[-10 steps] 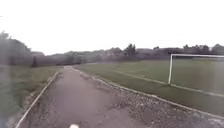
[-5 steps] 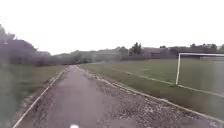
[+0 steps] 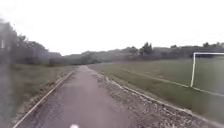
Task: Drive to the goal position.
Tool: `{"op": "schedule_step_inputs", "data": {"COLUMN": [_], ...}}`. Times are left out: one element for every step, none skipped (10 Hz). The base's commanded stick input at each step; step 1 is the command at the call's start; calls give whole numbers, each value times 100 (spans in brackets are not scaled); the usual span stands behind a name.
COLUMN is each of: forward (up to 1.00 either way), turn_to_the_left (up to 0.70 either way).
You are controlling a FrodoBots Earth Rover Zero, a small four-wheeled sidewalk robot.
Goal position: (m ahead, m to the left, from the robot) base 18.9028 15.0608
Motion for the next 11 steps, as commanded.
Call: {"op": "schedule_step_inputs", "data": {"forward": [70, 70, 70, 70, 70, 70, 70, 70, 70, 70, 70], "turn_to_the_left": [11, 35, 35, 35, 35, 35, 35, 35, 35, 35, 35]}}
